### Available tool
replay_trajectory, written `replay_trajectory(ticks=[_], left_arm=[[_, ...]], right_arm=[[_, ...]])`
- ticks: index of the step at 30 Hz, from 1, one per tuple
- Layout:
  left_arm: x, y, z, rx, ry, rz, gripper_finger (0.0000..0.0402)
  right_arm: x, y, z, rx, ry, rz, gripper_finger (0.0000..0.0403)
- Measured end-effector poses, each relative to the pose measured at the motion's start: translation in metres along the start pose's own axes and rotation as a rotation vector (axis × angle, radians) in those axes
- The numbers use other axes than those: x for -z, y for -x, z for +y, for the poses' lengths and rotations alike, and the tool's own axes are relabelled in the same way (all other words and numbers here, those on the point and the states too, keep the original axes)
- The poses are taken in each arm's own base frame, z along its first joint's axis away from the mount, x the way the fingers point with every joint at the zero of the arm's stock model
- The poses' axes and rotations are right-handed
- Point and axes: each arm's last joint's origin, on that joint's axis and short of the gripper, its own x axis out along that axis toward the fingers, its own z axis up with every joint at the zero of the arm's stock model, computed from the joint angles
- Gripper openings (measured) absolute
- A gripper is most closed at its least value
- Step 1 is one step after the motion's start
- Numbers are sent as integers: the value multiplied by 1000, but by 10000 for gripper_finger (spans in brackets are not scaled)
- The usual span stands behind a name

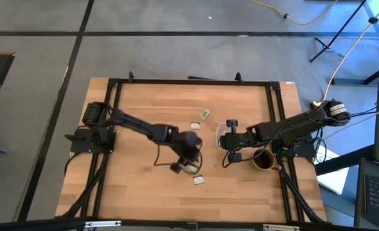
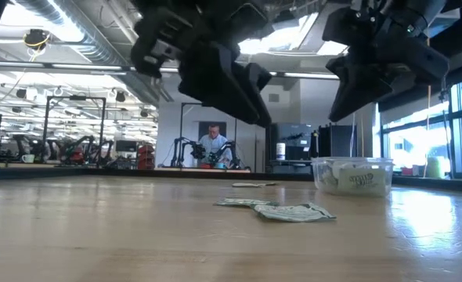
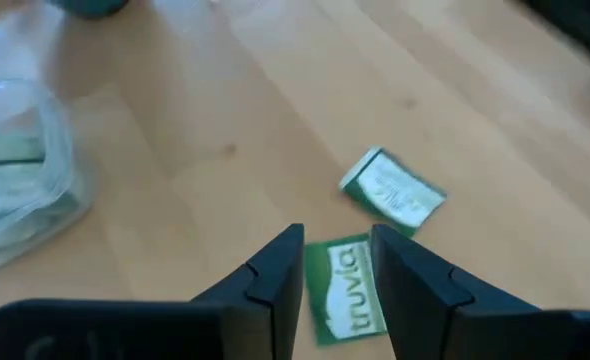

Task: Pick and place items into bin
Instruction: Put the truvia packet into the transparent bin

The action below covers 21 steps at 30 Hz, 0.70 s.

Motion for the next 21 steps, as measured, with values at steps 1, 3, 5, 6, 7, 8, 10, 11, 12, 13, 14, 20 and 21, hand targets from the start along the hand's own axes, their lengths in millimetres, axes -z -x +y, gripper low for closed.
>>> replay_trajectory(ticks=[1,3,5,6,7,8,10,11,12,13,14,20,21], left_arm=[[-1,-1,-4,-25,-7,16,113],[-1,-3,-11,-77,-13,64,113],[0,-4,-14,-94,-6,87,113],[1,-7,-15,-93,6,94,113],[3,-10,-15,-91,22,100,113],[6,-13,-15,-88,39,118,113],[10,-19,-15,-97,60,138,113],[13,-21,-14,-102,69,153,113],[16,-23,-13,-100,77,167,113],[18,-26,-12,-98,80,174,113],[19,-27,-12,-94,83,181,113],[30,-37,-12,-79,93,234,91],[32,-38,-12,-77,95,242,86]], right_arm=[[0,0,0,1,-11,-3,8],[-1,0,0,1,-25,-12,8],[-1,0,0,1,-45,-13,9],[-1,0,0,1,-49,-12,9],[-1,0,0,1,-54,-12,9],[-1,0,0,1,-65,-11,9],[-1,0,0,1,-73,-12,9],[-1,0,0,1,-72,-11,9],[-1,0,0,1,-72,-11,9],[-1,0,0,1,-72,-12,9],[-1,0,0,1,-72,-11,9],[-1,0,0,1,-72,-12,9],[-1,0,0,1,-72,-11,9]])
